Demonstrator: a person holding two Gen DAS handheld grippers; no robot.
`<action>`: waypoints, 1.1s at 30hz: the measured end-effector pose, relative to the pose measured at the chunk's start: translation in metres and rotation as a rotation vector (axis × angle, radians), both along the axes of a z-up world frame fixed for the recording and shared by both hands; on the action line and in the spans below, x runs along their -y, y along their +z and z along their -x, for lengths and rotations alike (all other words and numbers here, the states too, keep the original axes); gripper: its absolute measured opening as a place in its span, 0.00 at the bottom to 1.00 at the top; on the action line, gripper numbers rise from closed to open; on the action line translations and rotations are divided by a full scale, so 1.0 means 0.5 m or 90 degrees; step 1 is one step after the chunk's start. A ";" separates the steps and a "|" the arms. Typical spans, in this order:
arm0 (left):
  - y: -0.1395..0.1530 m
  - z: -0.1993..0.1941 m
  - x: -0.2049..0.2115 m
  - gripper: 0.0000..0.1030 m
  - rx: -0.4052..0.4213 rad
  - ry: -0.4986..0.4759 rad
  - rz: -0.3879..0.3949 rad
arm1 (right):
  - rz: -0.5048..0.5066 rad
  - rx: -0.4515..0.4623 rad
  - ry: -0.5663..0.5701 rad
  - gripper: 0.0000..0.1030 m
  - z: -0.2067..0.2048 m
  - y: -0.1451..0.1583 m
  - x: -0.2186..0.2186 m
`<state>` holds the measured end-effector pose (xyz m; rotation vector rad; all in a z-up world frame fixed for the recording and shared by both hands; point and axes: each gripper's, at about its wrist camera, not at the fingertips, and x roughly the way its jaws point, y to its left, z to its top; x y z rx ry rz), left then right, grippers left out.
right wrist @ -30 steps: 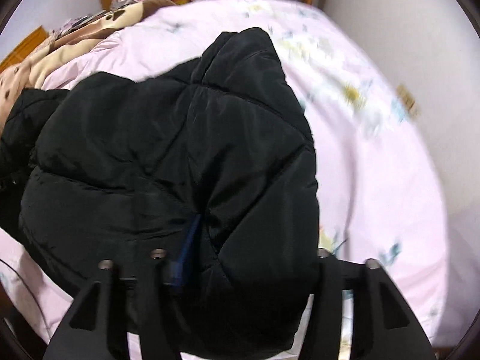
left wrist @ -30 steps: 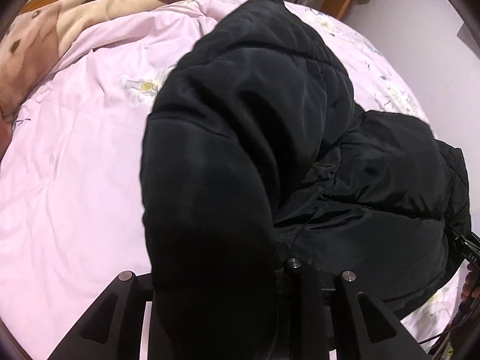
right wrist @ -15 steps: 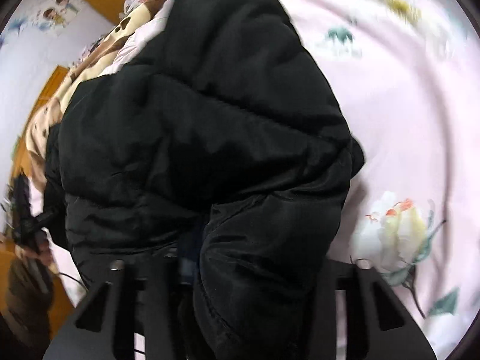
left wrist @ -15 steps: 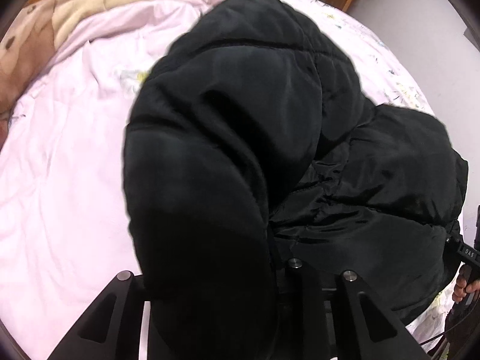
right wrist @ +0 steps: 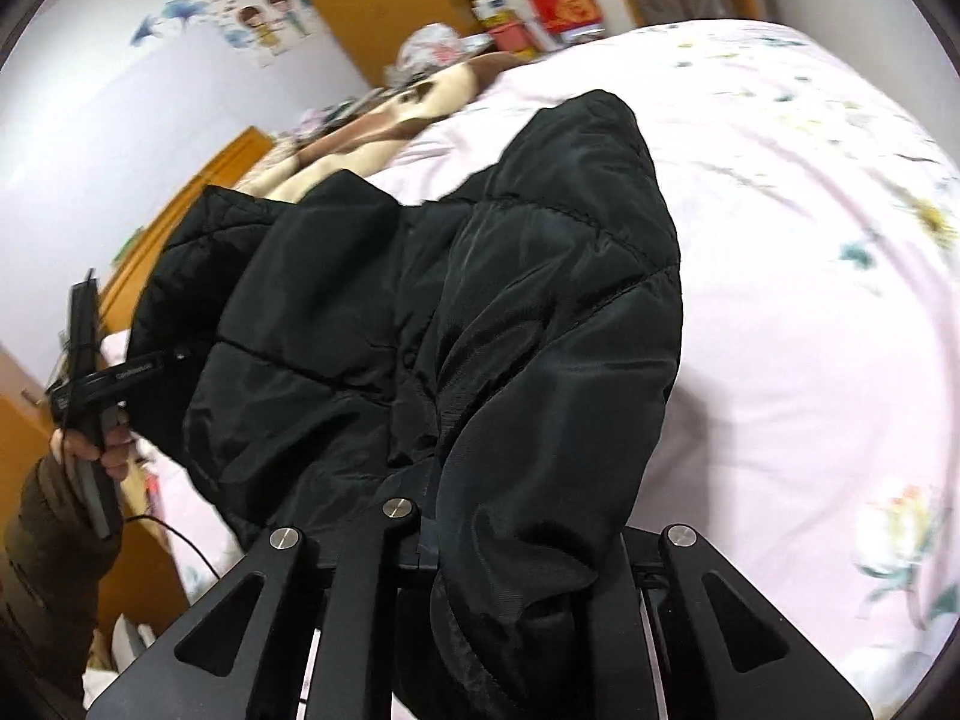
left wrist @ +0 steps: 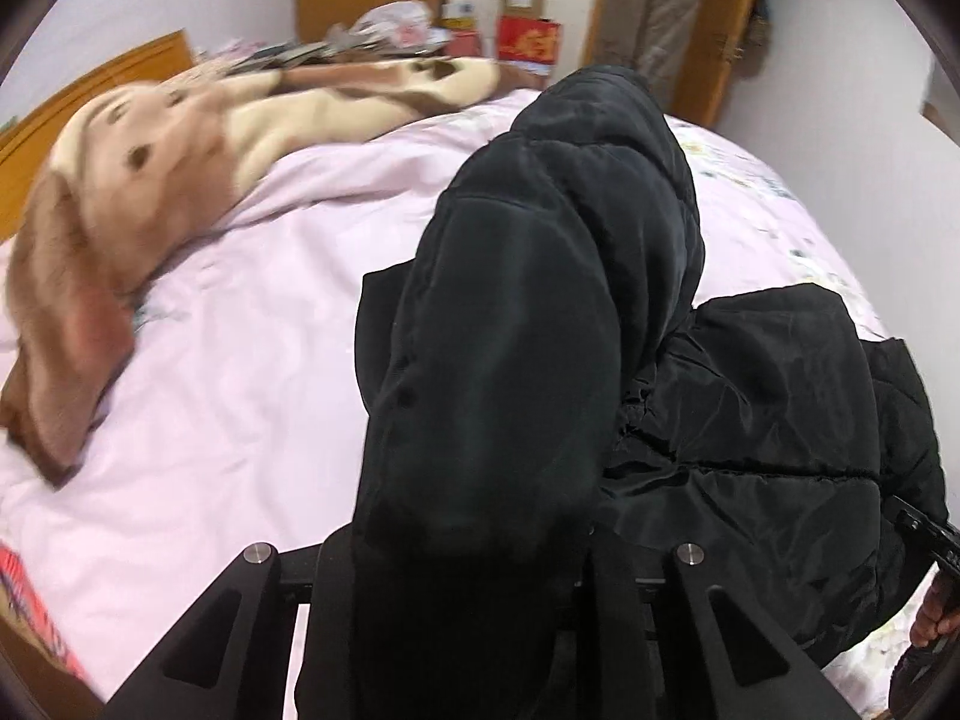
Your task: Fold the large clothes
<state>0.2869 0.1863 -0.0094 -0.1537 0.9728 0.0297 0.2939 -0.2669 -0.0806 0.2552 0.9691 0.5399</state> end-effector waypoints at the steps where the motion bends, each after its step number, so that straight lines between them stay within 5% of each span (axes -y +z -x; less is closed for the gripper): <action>1: -0.019 0.007 -0.019 0.24 -0.010 0.013 0.003 | 0.006 -0.002 0.008 0.13 0.001 -0.015 -0.021; 10: -0.129 0.038 -0.085 0.35 -0.069 0.063 0.035 | 0.105 -0.026 -0.025 0.22 -0.047 -0.076 -0.125; 23: -0.157 0.015 -0.156 0.59 -0.074 0.082 0.046 | 0.244 -0.014 -0.089 0.75 -0.034 -0.039 -0.161; 28: -0.150 0.023 -0.176 0.62 -0.062 0.086 0.036 | 0.295 0.044 -0.112 0.75 -0.005 0.017 -0.173; 33: -0.079 0.090 -0.177 0.71 -0.022 0.128 0.027 | 0.321 0.094 -0.161 0.75 0.042 0.075 -0.173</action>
